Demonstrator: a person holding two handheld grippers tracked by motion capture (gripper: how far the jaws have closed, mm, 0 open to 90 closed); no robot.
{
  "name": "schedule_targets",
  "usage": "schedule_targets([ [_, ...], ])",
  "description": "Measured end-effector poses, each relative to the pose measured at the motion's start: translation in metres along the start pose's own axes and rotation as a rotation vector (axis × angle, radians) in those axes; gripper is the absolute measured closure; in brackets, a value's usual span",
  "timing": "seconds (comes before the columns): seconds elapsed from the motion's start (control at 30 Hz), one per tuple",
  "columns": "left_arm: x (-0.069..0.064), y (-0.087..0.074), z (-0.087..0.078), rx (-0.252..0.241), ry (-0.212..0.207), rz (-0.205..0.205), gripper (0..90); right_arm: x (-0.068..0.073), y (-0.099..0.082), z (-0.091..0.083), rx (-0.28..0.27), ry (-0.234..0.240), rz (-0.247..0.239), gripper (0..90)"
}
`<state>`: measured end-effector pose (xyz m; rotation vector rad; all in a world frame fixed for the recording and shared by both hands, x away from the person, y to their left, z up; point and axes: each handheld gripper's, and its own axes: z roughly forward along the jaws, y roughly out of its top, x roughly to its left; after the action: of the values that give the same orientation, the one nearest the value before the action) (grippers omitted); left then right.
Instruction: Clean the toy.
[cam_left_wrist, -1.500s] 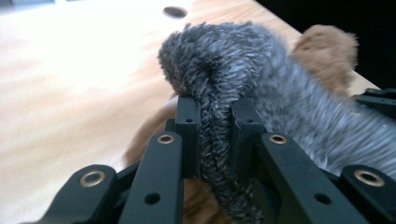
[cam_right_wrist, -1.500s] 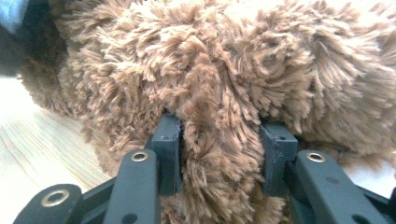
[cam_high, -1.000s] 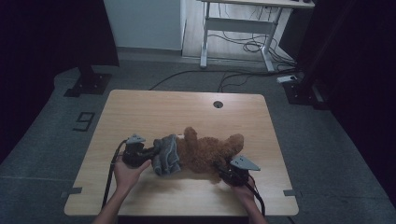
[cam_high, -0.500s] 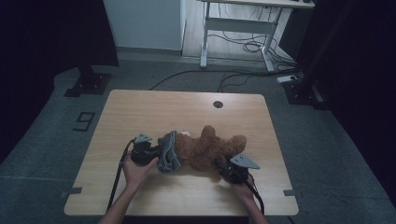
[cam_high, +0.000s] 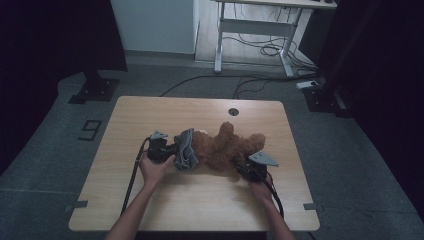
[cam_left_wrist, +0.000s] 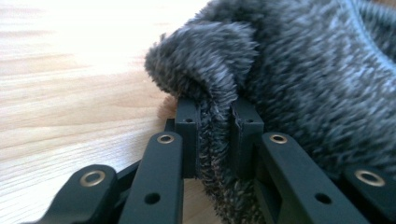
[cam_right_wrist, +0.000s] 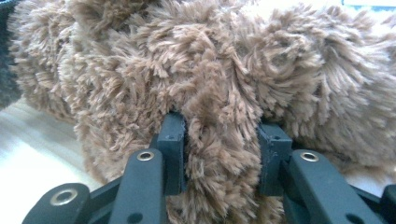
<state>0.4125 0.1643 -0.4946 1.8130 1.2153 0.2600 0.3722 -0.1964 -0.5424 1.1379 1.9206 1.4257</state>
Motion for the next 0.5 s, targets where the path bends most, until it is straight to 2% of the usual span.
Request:
schedule_targets([
  [0.13, -0.008, 0.020, -0.026, -0.098, -0.027, 0.011, 76.5, -0.002, -0.003, -0.008, 0.007, 0.048, -0.007, 59.7],
  [0.17, -0.014, 0.028, -0.030, -0.122, -0.040, 0.031, 76.5, -0.003, -0.004, -0.009, 0.004, 0.054, -0.002, 59.3],
  [0.2, -0.019, 0.033, -0.030, -0.122, -0.042, 0.051, 76.5, -0.004, -0.006, -0.011, 0.001, 0.063, 0.010, 59.0],
  [0.3, -0.041, 0.049, -0.022, -0.118, -0.065, 0.111, 76.4, -0.001, -0.009, -0.014, -0.004, 0.071, 0.010, 58.2],
  [0.4, -0.060, 0.057, -0.006, -0.105, -0.100, 0.135, 76.2, 0.001, -0.012, -0.017, -0.009, 0.078, 0.001, 57.8],
  [0.47, -0.067, 0.059, 0.003, -0.089, -0.084, 0.156, 75.7, 0.002, -0.013, -0.019, -0.010, 0.083, -0.006, 57.7],
  [0.5, -0.070, 0.059, 0.009, -0.075, -0.048, 0.182, 75.1, 0.002, -0.014, -0.020, -0.008, 0.085, -0.008, 57.7],
])
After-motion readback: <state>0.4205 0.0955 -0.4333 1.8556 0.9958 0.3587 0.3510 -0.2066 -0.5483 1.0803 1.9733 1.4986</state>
